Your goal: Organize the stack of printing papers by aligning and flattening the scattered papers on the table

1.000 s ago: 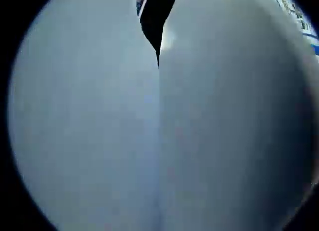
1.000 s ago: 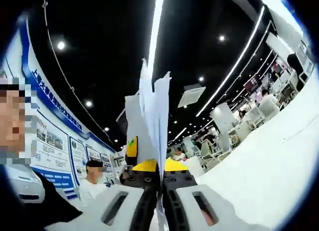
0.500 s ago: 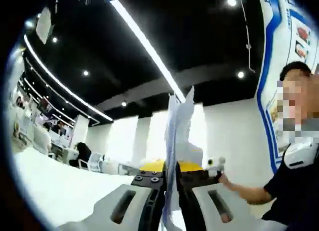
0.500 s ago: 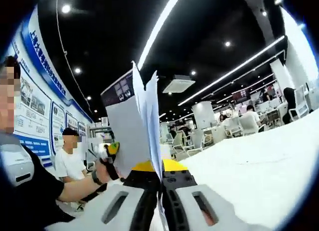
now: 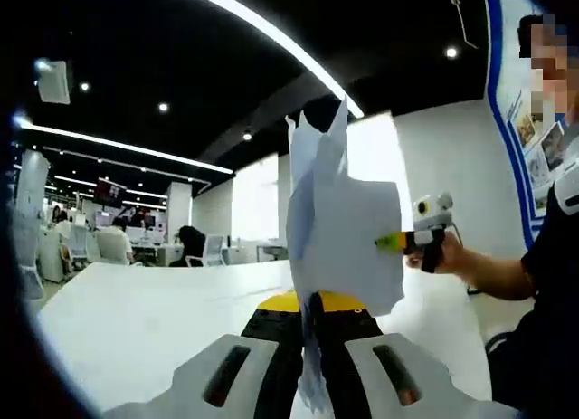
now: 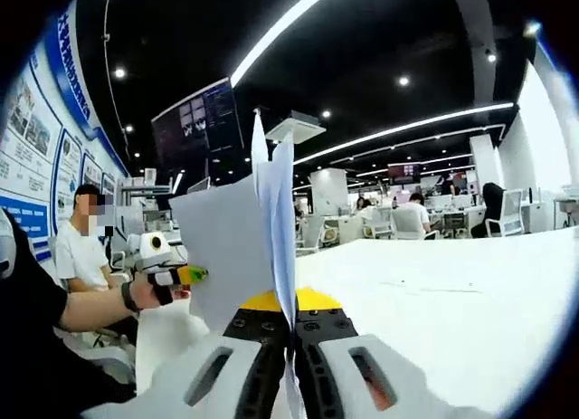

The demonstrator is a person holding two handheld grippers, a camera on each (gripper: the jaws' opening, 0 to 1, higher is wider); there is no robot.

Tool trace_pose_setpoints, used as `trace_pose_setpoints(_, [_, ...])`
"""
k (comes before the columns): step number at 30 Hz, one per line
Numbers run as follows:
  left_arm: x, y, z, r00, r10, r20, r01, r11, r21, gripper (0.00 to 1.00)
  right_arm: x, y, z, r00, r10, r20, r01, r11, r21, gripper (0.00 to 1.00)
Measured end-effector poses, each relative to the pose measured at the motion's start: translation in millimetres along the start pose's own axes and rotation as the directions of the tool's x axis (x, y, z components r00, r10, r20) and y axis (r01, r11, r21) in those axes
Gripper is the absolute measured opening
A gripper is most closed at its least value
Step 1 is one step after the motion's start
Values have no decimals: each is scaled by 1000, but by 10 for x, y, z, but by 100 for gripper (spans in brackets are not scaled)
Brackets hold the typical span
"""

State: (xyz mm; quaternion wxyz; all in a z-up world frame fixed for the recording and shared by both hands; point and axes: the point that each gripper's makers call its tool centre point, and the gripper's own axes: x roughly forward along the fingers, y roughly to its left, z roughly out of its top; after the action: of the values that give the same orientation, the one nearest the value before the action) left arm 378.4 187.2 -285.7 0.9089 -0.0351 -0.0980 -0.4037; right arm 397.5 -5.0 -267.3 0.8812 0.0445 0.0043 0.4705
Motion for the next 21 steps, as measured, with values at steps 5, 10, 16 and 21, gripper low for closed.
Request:
trace_pose_setpoints(5, [21, -136, -216, 999, 21, -47, -22, 1000, -17, 10, 5, -76, -221, 998, -39, -54, 38, 999, -11, 0])
trace_pose_setpoints(10, [9, -179, -270, 998, 29, -48, -30, 999, -29, 9, -14, -72, -262, 998, -32, -46, 33, 999, 23, 0])
trace_pose_setpoints(16, [32, -179, -178, 998, 31, -52, -31, 999, -9, 11, -60, -97, -187, 998, -48, -38, 48, 999, 0, 0])
trace_pose_setpoints(21, [61, -206, 20, 1000, -1, -30, 0, 999, -33, 18, -96, -105, -136, 999, -40, -26, 40, 999, 1, 0])
